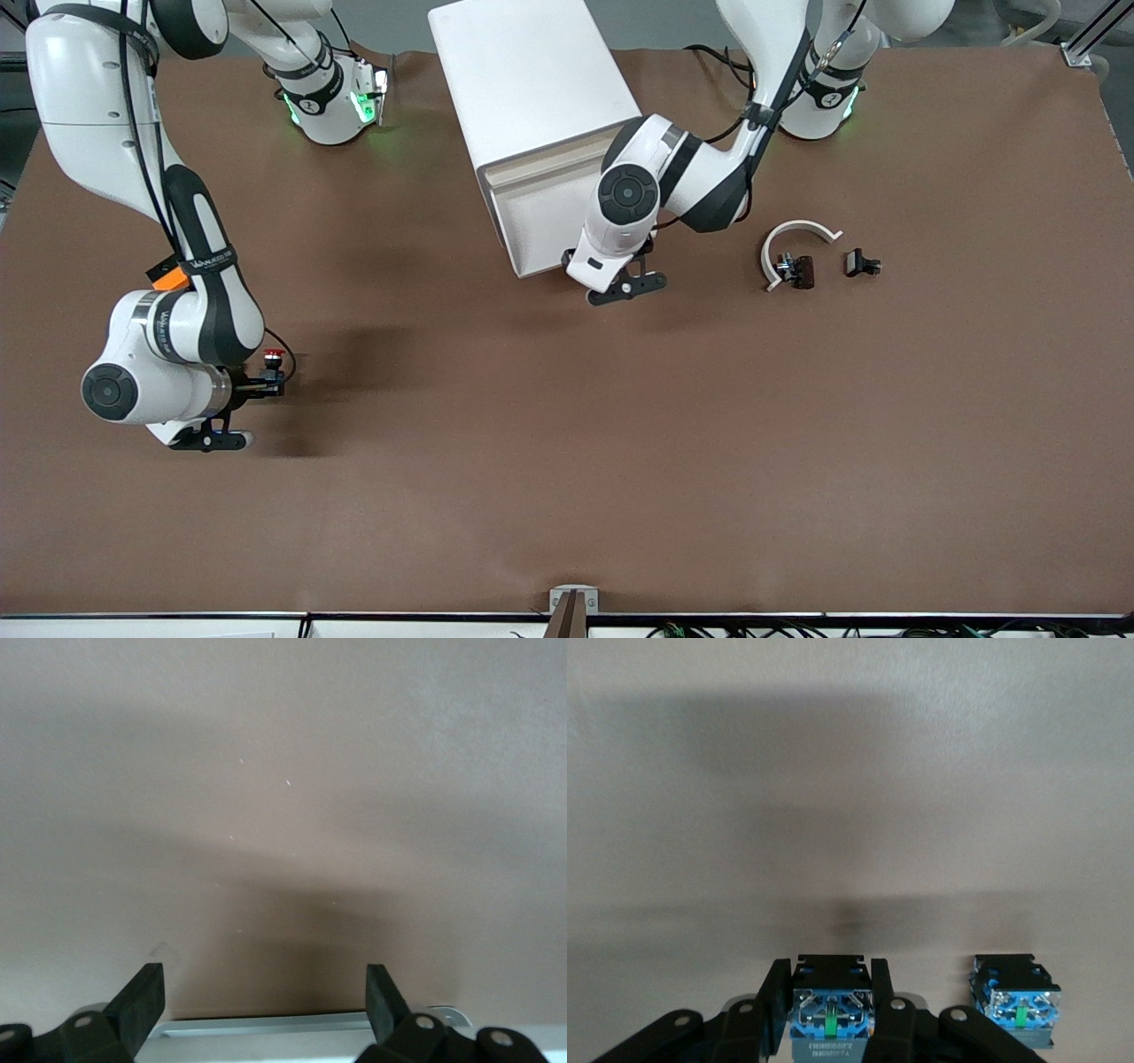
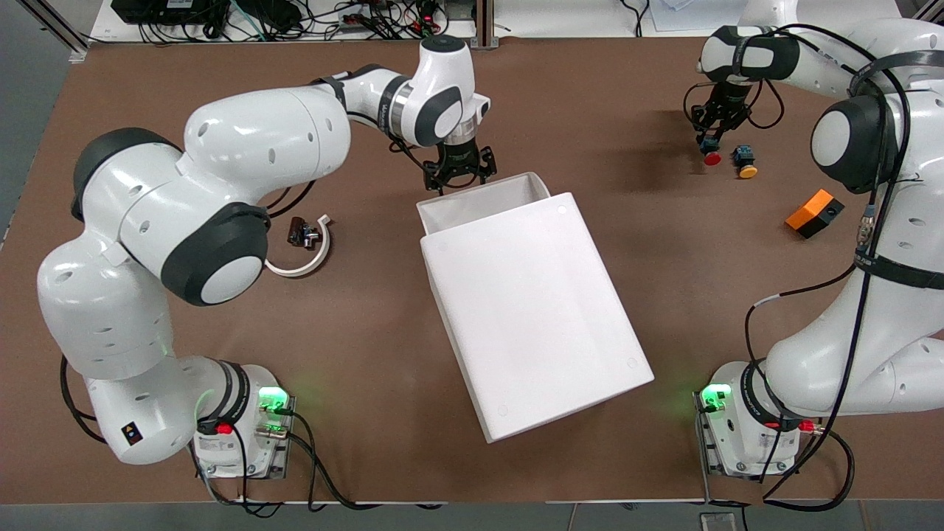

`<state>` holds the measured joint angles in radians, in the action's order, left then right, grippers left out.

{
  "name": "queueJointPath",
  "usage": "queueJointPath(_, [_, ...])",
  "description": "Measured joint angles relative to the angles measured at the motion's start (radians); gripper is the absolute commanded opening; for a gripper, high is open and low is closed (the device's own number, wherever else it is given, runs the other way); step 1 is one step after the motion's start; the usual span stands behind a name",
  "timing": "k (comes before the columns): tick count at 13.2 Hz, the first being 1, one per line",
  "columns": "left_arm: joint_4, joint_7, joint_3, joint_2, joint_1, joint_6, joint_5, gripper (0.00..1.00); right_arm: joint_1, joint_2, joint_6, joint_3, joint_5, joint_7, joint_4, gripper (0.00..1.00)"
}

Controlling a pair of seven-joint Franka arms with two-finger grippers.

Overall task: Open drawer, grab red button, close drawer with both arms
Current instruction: 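Place the button with the right gripper while the left gripper shuts the drawer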

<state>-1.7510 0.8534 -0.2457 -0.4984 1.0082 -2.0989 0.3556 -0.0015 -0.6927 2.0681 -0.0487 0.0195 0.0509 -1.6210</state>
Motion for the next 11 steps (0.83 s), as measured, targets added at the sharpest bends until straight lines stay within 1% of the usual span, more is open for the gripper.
queueJointPath(2, [-0.018, 0.023, 0.027, 0.000, 0.004, -0.035, 0.000, 1.00, 0.000, 0.000, 0.004, -0.001, -0.001, 0.000, -0.014, 0.39])
queueJointPath(4, [-0.023, 0.031, 0.036, 0.000, 0.012, -0.040, 0.000, 1.00, 0.001, 0.000, 0.013, -0.001, -0.001, 0.000, -0.024, 0.42])
queueJointPath(5, [-0.026, 0.033, 0.039, 0.001, 0.014, -0.040, 0.000, 1.00, 0.002, 0.000, 0.016, -0.001, -0.001, 0.000, -0.028, 0.49])
queueJointPath(6, [-0.030, 0.037, 0.045, 0.003, 0.014, -0.040, 0.000, 1.00, 0.004, 0.000, 0.019, -0.002, -0.001, 0.000, -0.031, 0.72])
queueJointPath(7, [-0.033, 0.042, 0.052, 0.005, 0.014, -0.040, 0.000, 1.00, 0.006, 0.000, 0.021, -0.004, -0.001, 0.000, -0.034, 1.00])
queueJointPath(11, [-0.042, 0.051, 0.081, 0.017, 0.015, -0.040, 0.000, 1.00, 0.015, 0.010, 0.022, -0.015, -0.002, 0.000, -0.034, 1.00])
